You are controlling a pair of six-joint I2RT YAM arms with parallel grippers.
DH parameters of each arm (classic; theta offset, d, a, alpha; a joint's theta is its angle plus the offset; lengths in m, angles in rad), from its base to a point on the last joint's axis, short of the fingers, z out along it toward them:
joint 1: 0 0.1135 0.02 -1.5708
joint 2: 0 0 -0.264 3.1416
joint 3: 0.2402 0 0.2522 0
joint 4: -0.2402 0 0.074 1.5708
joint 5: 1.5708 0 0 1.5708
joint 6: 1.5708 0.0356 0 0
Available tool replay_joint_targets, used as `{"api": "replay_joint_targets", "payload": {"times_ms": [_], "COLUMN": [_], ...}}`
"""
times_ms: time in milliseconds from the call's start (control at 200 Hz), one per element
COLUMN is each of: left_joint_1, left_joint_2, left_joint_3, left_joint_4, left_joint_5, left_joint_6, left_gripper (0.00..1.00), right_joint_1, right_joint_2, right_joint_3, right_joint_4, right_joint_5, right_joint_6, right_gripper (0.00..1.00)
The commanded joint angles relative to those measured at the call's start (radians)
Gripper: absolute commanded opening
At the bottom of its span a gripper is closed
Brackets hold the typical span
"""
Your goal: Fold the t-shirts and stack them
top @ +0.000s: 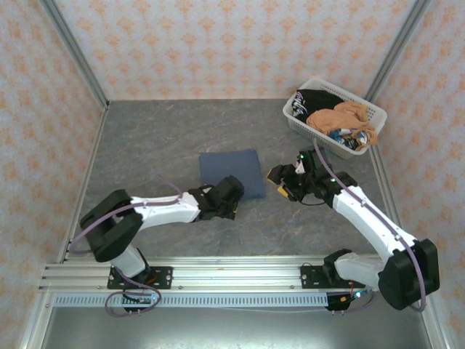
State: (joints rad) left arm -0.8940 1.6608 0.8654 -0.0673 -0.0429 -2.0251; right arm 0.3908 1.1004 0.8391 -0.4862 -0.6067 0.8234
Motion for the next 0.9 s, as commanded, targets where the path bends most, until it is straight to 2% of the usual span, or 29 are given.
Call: {"api": "replay_joint_targets", "payload": {"times_ms": [0, 90, 170, 210, 360, 460, 545, 641, 751, 896], "left_joint_1": [-0.010, -0.004, 0.006, 0.010, 0.055, 0.140, 0.253, 0.416, 0.619, 0.863], "left_joint_2": [0.035, 0.088, 0.135, 0.154, 0.183, 0.144, 0.091, 0.048, 0.022, 0.075], "left_joint_3": [0.028, 0.044, 0.052, 0.050, -0.010, -0.056, -0.086, -0.085, -0.045, 0.061], "left_joint_4": [0.067, 0.105, 0.148, 0.159, 0.258, 0.271, 0.261, 0.247, 0.133, 0.061], "left_joint_5": [-0.119, -0.156, -0.169, -0.171, -0.201, -0.182, -0.128, -0.001, 0.131, 0.265], "left_joint_6": [-0.207, -0.221, -0.221, -0.226, -0.218, -0.138, 0.000, 0.247, 0.496, 0.775], "left_gripper": [0.64, 0.63, 0.56, 0.50, 0.13, 0.00, 0.00, 0.00, 0.00, 0.00], "right_joint_1": [-0.011, -0.016, -0.022, -0.023, -0.026, -0.029, -0.030, -0.031, -0.032, -0.033], "right_joint_2": [-0.035, -0.053, -0.060, -0.062, -0.067, -0.065, -0.063, -0.059, -0.049, -0.029], "right_joint_3": [-0.008, -0.008, -0.015, -0.018, -0.034, -0.034, -0.037, -0.043, -0.049, -0.055], "right_joint_4": [-0.008, -0.026, -0.038, -0.040, -0.038, -0.034, -0.031, -0.019, -0.003, 0.026], "right_joint_5": [-0.014, -0.023, -0.032, -0.037, -0.044, -0.044, -0.041, -0.036, -0.033, -0.024], "right_joint_6": [-0.009, -0.021, -0.027, -0.029, -0.022, -0.018, -0.017, -0.007, 0.003, 0.016], "right_gripper": [0.59, 0.59, 0.59, 0.59, 0.58, 0.58, 0.58, 0.57, 0.57, 0.57]}}
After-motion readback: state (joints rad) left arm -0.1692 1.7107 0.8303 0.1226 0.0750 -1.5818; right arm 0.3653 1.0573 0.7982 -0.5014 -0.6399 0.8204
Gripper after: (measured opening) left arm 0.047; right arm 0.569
